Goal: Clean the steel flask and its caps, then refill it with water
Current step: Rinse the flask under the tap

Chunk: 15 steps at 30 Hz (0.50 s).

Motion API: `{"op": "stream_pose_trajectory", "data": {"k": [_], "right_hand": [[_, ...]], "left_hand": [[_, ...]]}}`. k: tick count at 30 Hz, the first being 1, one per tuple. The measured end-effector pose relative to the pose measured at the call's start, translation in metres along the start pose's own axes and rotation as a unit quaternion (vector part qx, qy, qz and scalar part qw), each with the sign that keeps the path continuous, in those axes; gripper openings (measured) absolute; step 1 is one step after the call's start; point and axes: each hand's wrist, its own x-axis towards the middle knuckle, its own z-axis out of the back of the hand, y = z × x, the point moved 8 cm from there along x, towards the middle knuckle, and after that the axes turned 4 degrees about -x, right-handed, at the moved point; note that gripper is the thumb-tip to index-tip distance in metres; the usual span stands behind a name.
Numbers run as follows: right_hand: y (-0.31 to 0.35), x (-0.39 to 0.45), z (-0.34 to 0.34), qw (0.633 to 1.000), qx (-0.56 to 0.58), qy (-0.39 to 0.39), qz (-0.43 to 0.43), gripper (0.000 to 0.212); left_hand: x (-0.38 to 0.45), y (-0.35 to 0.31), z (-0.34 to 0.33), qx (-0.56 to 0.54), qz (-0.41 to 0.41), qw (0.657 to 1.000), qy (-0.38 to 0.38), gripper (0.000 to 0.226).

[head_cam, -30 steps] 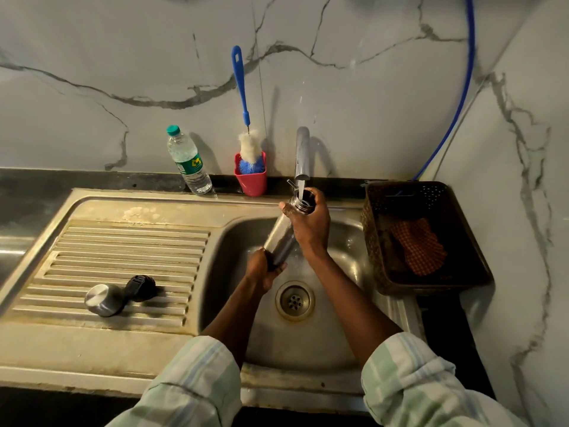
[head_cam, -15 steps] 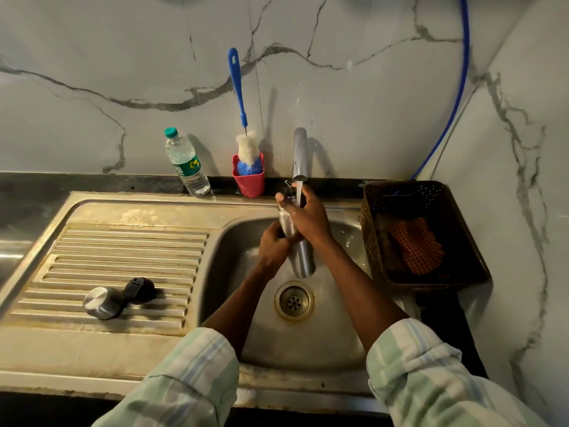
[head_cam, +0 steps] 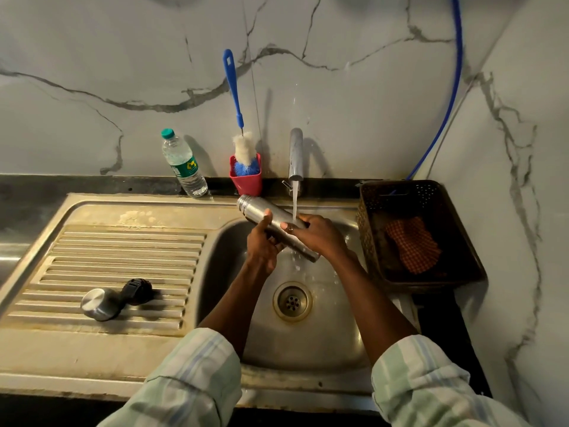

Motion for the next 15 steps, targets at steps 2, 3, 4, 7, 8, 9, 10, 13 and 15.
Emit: {"op": "stream_pose_trajectory", "data": {"k": [2, 3, 4, 7, 8, 9, 10, 13, 15], "right_hand": [[-0.003, -0.003, 0.006, 0.999, 0.023, -0.038, -0.016, 0.076], [-0.004, -0.005, 0.009, 0.996, 0.063, -0.064, -0.018, 0.075], [-0.004, -0.008, 0.011, 0.989, 0.115, -0.093, -0.016, 0.073], [0.003, -0.020, 0.016, 0.960, 0.227, -0.165, 0.010, 0.068], [0.008, -0.024, 0.018, 0.954, 0.239, -0.182, 0.022, 0.068], [0.012, -0.027, 0.019, 0.950, 0.242, -0.196, 0.035, 0.069], [0.017, -0.029, 0.020, 0.946, 0.241, -0.211, 0.050, 0.070], [0.026, -0.031, 0.021, 0.933, 0.248, -0.244, 0.090, 0.078], [0.029, -0.030, 0.020, 0.925, 0.244, -0.270, 0.110, 0.085]], "left_hand": [[-0.002, 0.001, 0.001, -0.046, 0.015, 0.999, -0.007, 0.055], [-0.001, 0.003, 0.003, -0.066, 0.021, 0.997, -0.014, 0.054], [-0.003, 0.006, 0.004, -0.086, 0.029, 0.996, -0.021, 0.054], [-0.006, 0.015, 0.004, -0.138, 0.047, 0.989, -0.031, 0.052], [-0.008, 0.018, 0.002, -0.158, 0.050, 0.986, -0.031, 0.052], [-0.009, 0.021, 0.002, -0.175, 0.051, 0.983, -0.035, 0.052], [-0.010, 0.023, 0.001, -0.186, 0.050, 0.980, -0.041, 0.053], [-0.011, 0.028, -0.001, -0.210, 0.060, 0.975, -0.051, 0.052], [-0.017, 0.029, -0.006, -0.205, 0.083, 0.974, -0.042, 0.052]]}}
